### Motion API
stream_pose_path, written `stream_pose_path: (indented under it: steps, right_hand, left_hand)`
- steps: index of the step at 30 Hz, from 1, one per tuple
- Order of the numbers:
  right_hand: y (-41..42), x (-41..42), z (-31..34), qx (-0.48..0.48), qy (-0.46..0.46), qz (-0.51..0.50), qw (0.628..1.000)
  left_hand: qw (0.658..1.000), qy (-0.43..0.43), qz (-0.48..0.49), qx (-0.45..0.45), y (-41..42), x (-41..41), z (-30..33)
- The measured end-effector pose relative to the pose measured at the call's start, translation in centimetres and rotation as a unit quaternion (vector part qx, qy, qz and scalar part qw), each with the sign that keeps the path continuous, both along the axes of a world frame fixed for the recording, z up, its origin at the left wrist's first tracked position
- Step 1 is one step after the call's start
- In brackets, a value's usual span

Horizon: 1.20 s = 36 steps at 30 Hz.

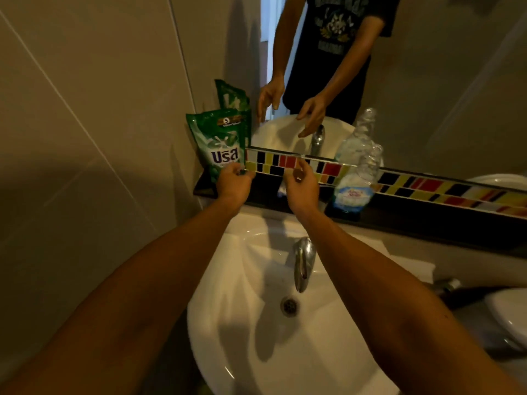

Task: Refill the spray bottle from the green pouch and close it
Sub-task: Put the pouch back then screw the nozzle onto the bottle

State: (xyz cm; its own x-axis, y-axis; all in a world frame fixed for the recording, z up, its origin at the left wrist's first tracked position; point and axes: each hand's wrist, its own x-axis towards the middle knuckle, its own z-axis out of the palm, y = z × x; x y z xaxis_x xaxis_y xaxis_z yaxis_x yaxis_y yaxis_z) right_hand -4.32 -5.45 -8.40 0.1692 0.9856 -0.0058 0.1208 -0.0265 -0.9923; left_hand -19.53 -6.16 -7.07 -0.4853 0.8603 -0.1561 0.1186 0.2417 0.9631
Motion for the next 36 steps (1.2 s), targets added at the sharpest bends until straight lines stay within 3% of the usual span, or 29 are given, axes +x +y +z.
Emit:
stream_pose_path:
  steps: [5,14,26,36]
  right_hand:
    - [-3.7,5.3,-0.4,-0.014,-0.014,-0.047,0.999]
    - [-6.7,13.2,-0.8,-0.031,0.001,-0.143,0.989]
    - [-2.2,16.6,1.9,0.01,-0.066,-0.107,0.992]
    - [2.5,17.0,2.2,0.026,-0.052,-0.027,0.998]
  left_hand:
    - [0.991,0.087,-0.093,-0.031,-1.5,4.5,-1.1]
    - [0.977,0.124,-0.17,-0.03,-1.9,9.8,-1.5]
    - [0.975,0.155,-0.154,-0.031,1.5,9.9,-2.8]
    - [0.977,0.152,-0.137,-0.063,6.0,10.3,-5.7]
